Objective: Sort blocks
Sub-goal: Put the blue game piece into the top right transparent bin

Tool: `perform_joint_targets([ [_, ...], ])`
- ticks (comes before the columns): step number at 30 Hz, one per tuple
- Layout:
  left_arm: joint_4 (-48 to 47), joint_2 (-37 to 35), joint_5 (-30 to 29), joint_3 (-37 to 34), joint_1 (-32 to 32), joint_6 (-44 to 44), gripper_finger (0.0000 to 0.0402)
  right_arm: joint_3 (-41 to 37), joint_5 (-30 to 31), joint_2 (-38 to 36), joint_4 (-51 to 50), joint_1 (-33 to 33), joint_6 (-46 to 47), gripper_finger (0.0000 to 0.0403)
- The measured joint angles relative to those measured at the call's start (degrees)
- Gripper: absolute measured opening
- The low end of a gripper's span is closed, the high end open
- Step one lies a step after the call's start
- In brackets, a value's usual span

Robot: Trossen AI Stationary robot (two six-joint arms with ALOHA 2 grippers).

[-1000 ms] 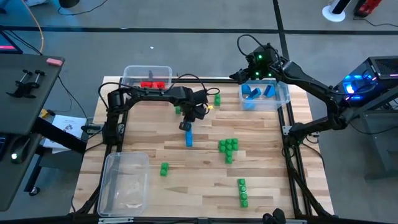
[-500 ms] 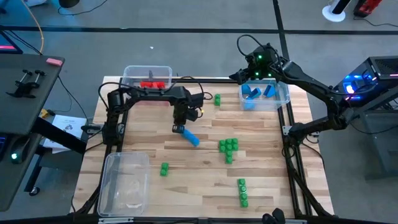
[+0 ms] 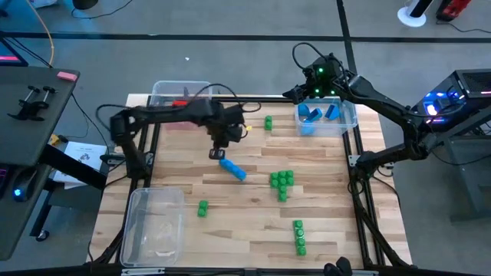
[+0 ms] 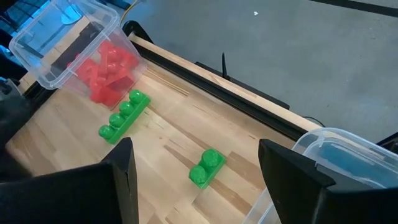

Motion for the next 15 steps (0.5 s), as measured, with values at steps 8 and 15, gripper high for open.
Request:
perform_joint_targets([
  [8,26.63,-19.77,-1.01,-24.92,-9.17,2.35,0.0000,0.00,-0.03,0.00,-0.34,0.07,0.14,0.0215],
  [15,45.93,-20.82,-13.48,-30.19,-12.28,8.76,0.0000,0.00,-0.03,0.00,-0.33,0.05,0.33,0.0215],
])
